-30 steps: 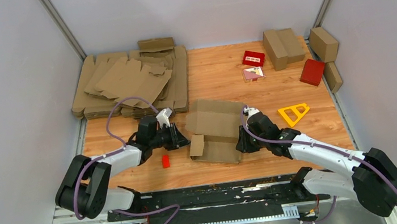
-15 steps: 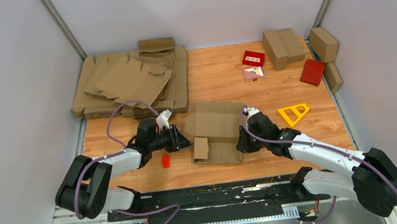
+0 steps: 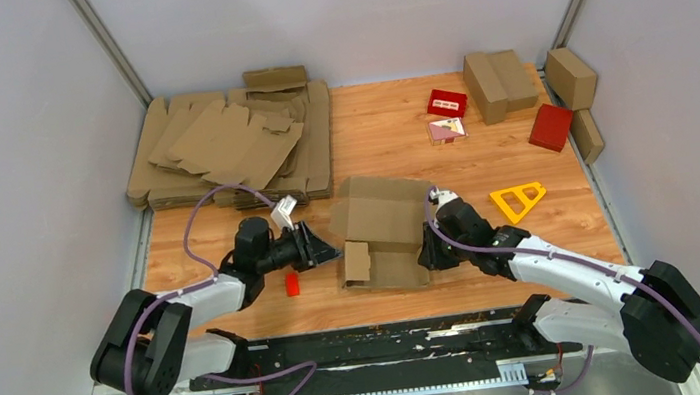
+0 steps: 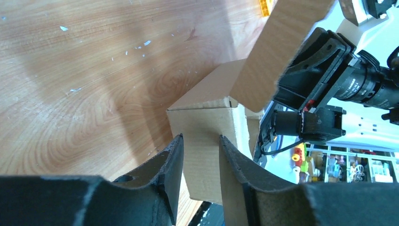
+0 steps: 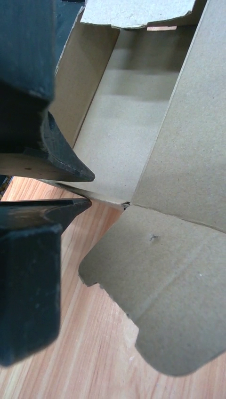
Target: Fold the paper box
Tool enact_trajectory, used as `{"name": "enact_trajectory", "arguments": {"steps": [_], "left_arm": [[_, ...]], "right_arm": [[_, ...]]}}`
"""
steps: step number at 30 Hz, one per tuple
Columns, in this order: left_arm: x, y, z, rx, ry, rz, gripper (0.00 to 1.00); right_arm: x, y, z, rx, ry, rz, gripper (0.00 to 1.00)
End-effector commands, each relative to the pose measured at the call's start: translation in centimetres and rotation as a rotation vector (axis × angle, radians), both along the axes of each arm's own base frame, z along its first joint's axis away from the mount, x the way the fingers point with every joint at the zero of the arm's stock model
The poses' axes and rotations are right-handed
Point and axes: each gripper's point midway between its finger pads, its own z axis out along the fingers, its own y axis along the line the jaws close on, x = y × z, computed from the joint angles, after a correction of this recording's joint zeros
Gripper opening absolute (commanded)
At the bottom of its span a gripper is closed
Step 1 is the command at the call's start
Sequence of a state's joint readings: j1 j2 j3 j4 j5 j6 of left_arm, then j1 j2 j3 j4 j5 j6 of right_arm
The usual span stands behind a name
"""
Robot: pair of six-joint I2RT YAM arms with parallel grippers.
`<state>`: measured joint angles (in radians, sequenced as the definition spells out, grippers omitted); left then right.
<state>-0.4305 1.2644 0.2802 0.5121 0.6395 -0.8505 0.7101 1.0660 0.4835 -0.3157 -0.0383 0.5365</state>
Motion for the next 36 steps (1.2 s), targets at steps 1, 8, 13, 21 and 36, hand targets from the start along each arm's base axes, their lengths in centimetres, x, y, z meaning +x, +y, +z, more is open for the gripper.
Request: {"name": "enact_trajectory", "arguments": {"steps": [1,8,13,21,36], "left_arm": [[-0.1,-0.7,2.1,-0.099,-0.042,-0.003,0.38],[-0.1,-0.5,2.1,-0.141,-0.025,0.041,0.24],[-0.7,-0.5,1.7,-0.142,-0.008,0.022,0.36],[-1.3,0.0,0.4,-0.088,-0.003,0.021,0.39],[-1.2,3.1,0.1,0.176,-0.066,0.066,0.59]], "right_arm": [[0.9,0.7,1.5,0.027,-0.047,0.005,0.20],[1.0,0.4,1.6,0.011,-0.050,-0.008,0.19],[1.1,0.5,1.6,0.017,-0.053,-0.011,0.18],[1.0,0.7,1.6,0.027,-0.052,-0.003,0.18],[1.0,0.7,1.6,0.033,-0.059,0.002,0.17]]}}
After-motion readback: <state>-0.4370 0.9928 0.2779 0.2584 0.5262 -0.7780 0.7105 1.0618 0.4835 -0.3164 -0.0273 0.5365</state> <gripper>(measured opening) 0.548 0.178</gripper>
